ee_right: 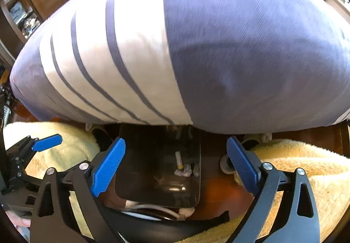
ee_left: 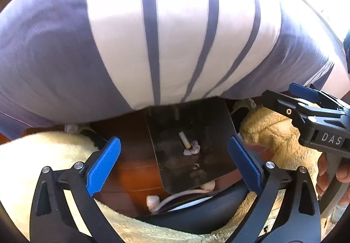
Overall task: Collect trash
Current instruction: 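Raise both tools back over the bed toward the clutter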
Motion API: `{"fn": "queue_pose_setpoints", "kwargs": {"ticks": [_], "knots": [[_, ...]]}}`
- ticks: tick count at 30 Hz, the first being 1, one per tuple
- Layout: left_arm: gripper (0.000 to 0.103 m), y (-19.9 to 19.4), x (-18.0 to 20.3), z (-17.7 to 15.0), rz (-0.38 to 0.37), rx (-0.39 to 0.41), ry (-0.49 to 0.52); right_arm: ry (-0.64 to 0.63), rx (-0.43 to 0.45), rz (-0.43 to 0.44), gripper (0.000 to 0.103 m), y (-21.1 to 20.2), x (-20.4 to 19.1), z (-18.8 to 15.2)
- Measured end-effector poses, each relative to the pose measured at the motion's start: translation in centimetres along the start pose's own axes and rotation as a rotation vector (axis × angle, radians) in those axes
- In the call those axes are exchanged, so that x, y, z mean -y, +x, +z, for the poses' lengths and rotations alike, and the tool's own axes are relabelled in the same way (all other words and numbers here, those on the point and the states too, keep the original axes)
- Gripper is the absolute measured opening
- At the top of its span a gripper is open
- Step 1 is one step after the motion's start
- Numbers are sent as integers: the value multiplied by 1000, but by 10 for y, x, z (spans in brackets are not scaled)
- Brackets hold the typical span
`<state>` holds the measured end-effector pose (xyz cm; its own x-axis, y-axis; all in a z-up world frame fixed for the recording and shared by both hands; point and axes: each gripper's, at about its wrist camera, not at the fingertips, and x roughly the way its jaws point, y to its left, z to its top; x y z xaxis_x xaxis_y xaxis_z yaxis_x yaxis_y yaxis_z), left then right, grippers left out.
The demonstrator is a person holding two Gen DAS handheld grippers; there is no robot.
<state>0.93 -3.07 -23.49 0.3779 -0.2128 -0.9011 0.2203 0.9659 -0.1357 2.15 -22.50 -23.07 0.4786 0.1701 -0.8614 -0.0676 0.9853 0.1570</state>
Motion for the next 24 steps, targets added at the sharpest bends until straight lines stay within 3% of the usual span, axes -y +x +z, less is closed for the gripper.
{"fn": "queue_pose_setpoints", "kwargs": {"ticks": [13,24], "knots": [[95,-68,-4,27,56,194,14,23,185,-12,99,-65,13,34],[95,-104,-23,80,122,310,15,-14,287,-41,99,-83,9,85]]}}
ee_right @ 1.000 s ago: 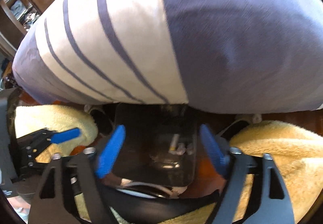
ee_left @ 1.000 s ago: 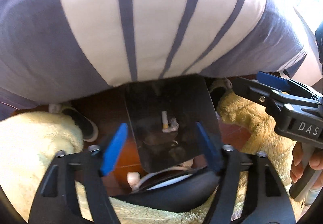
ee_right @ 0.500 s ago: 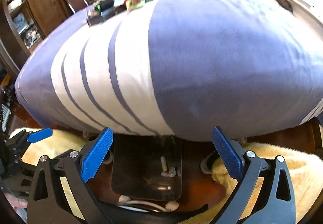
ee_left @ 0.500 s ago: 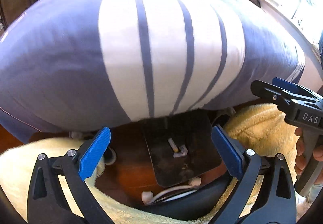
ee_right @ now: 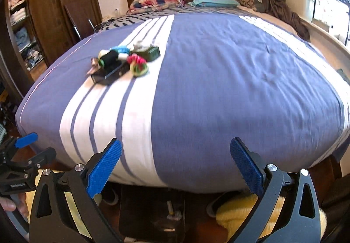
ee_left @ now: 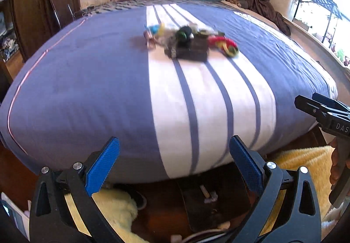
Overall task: Collect trash
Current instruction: 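Raise both tools back over the bed toward the clutter, then grasp the black notebook with the left gripper while the right grasps the pink-green toy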
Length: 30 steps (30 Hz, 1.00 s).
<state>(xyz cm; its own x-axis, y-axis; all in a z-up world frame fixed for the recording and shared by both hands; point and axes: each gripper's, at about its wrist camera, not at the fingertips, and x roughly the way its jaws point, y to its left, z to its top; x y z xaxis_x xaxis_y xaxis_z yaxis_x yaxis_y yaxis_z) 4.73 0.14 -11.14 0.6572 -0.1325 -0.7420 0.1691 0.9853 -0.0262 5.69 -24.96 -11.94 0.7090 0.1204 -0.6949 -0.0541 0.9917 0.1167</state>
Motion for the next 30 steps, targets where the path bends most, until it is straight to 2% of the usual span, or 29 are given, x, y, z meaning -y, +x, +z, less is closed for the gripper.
{"fn": "queue_pose_setpoints", "kwargs": {"ticks": [8,20,21,23,25,27,30], "knots": [[95,17,-14,36,18,24,-1,-16,10,1,99,23,-8,34],[95,59,-20,64,5,-26,10,-65,-16,68,97,95,-36,86],[95,62,-19,65,3,-30,12,-66,-17,75,95,99,-37,90],[95,67,-18,68,-2,-34,13,-71,-30,102,81,111,-42,98],[95,72,-18,73,-13,-39,9,-82,-41,109,73,119,-47,103],[95,77,-17,77,-27,-43,8,-109,-55,108,66,129,-53,105],[95,85,-12,82,-49,-48,15,-145,-57,90,50,136,-56,106]]}}
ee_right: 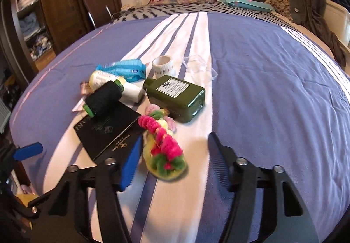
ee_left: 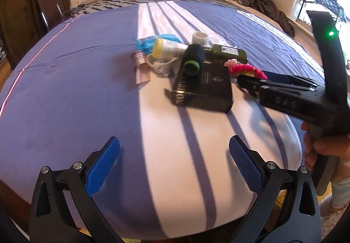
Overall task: Collect trash
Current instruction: 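Grasp the black notebook with the left gripper while the right grasps the pink-green toy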
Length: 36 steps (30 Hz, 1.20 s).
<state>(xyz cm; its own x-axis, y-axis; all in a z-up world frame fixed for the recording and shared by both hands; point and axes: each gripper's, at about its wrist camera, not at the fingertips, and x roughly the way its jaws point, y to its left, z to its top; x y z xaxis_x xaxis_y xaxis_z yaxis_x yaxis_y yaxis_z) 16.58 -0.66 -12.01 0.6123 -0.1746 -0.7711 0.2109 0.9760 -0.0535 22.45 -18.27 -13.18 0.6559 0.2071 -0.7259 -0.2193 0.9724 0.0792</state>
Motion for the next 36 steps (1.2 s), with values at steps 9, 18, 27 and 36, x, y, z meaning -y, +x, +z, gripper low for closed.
{"fn": "queue_pose_setpoints", "kwargs": {"ticks": [9,18,27,36], "knots": [[95,30,15,23,-61,-7,6,-4,26,11,28,-15,10,-7],[70,47,23,37,-60,14,32,25,33,-16,28,-34,31,-25],[69,23,20,41,-82,59,10,30,45,-23,28,-45,33,-30],[69,-15,23,39,-78,115,22,25,94,-23,28,-75,27,-29]]}}
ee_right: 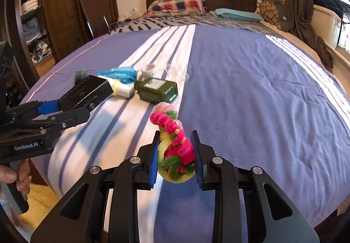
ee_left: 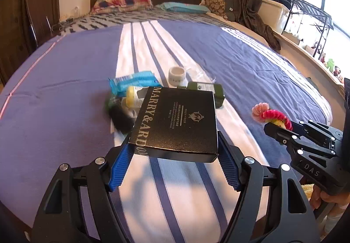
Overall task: Collect trash
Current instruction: 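Grasp the black notebook with the left gripper while the right grasps the pink-green toy, then lower both tools to the bin and open both grippers, dropping notebook and toy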
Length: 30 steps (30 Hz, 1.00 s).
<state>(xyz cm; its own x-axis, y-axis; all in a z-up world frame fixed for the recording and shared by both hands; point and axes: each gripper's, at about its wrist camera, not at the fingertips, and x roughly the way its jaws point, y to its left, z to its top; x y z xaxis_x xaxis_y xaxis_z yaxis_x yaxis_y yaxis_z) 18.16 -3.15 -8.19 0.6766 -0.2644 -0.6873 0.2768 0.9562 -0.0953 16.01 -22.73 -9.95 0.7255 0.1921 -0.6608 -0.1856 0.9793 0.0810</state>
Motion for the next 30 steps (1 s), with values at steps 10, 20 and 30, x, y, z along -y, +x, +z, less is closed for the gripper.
{"fn": "queue_pose_setpoints", "kwargs": {"ticks": [10,20,30], "knots": [[69,-59,16,-12,7,70,14,-15,80,8,28,-55,-14,-4],[69,-113,31,-56,3,101,23,-19,118,27,28,-105,-29,-36],[69,-134,37,-113,-2,54,14,2,47,44,28,-113,-28,-82]]}}
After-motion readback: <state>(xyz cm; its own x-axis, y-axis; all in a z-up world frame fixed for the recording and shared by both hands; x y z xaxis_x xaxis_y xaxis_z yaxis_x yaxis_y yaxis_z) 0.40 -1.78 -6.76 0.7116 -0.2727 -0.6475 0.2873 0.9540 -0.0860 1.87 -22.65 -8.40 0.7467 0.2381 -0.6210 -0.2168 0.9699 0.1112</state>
